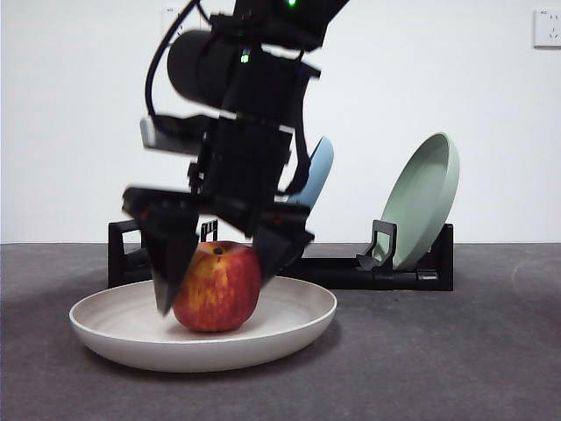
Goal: Take the yellow plate from the plate rack,put the plate on the table,take the apple from the table,put the apple in the plate
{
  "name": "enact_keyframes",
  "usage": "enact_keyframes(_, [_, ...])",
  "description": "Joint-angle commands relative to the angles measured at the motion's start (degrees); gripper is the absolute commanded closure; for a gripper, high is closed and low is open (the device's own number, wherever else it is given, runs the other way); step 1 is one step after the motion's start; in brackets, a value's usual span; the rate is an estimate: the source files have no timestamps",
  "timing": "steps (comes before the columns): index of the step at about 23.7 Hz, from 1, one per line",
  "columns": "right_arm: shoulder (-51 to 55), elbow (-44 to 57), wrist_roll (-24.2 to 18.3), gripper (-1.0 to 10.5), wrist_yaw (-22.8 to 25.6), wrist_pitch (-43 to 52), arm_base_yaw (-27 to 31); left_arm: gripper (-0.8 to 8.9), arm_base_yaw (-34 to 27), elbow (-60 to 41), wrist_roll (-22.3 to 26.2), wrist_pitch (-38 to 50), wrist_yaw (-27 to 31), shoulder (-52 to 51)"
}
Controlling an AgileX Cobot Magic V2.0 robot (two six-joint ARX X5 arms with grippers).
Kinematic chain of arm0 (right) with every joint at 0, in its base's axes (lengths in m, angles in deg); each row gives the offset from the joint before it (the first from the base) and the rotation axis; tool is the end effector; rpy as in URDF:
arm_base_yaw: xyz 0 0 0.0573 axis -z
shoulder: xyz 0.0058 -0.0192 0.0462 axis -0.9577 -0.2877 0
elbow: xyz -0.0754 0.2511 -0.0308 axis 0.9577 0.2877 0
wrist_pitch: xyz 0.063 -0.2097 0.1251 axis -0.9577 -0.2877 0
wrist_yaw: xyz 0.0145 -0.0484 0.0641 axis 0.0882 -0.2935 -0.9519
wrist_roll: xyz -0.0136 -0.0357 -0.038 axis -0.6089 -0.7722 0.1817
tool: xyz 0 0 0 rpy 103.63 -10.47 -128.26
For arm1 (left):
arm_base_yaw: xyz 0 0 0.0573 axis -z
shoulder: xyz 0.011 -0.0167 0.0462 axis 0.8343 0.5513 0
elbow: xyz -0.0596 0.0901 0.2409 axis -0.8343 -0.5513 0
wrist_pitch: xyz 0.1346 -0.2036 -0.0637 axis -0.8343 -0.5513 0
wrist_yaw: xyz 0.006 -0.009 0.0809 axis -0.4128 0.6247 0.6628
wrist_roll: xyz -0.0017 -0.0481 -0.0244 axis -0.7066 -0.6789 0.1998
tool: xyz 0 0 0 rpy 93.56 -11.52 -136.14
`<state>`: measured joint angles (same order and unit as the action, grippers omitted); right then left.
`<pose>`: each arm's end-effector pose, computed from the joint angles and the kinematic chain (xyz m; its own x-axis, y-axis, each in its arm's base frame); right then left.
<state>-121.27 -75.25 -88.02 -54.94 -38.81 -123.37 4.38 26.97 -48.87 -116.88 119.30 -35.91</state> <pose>0.2624 0.3148 0.1839 0.2334 0.3145 -0.9201 -0.7614 0.6477 0.0283 0.0407 -0.0312 0.4150 0.9589 -0.2753 -0.0683 0.2772 0.9606 0.0200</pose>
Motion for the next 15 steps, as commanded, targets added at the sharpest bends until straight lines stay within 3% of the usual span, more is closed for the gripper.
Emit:
enact_keyframes(1, [4.2, -0.1, 0.5, 5.0, 0.2, 0.1, -0.2, 5.01, 0.1, -0.2, -1.2, 0.1, -2.2, 0.6])
enact_keyframes(11, [20.6, -0.1, 0.3, 5.1, 0.2, -4.8, 1.7, 5.02, 0.1, -0.2, -1.1, 0.4, -3.6, 10.6])
enact_keyframes(15, [27.0, -0.1, 0.3, 5.1, 0.2, -8.3, 3.9, 5.05, 0.1, -0.2, 2.3, 2.1, -6.2, 17.8])
